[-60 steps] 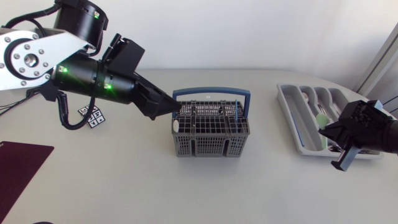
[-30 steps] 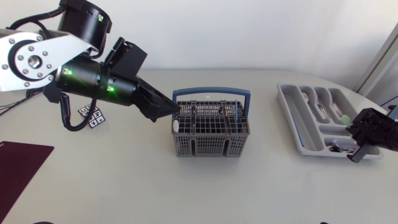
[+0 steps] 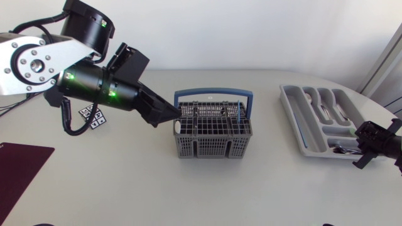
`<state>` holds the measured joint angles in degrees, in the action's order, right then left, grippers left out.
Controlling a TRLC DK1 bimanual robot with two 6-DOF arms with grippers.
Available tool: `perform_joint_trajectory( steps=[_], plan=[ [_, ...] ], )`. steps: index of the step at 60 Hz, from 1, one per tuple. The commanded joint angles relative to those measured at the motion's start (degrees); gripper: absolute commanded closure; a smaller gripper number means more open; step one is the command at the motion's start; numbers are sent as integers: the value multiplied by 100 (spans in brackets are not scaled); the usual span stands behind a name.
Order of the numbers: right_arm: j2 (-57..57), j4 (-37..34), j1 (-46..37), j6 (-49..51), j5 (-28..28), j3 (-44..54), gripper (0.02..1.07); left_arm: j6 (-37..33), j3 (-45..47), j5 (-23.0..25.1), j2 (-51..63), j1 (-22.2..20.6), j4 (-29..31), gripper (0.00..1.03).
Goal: Transfer all utensils from the basket to the drawer tray.
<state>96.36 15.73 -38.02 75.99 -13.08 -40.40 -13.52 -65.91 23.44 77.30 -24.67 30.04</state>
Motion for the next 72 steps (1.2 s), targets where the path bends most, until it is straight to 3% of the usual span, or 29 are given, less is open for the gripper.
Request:
perform_joint_trajectory(
  steps=[1,6,11,19,29,46,54,72],
  plan=[
    [199,97,-48,268,95,-73,88,25,157,-24,-66,-47,37,14],
    [252,97,-39,408,174,-12,67,33,157,-41,-74,-56,46,14],
    [147,97,-21,505,236,120,35,33,166,-77,-101,-65,63,14],
    [-214,71,-21,531,236,270,18,25,201,-94,-127,-65,72,14],
    [-794,-281,-21,514,210,349,17,7,245,-103,-197,-65,81,14],
    [-2209,-2513,295,-154,-388,182,17,-10,333,-103,-285,-73,107,14],
    [-2903,-3603,990,-743,-634,217,17,-28,421,-103,-338,-82,98,14],
    [-3641,-4578,3204,-2835,-573,-152,18,-151,711,-103,-479,-47,63,14]
  ],
)
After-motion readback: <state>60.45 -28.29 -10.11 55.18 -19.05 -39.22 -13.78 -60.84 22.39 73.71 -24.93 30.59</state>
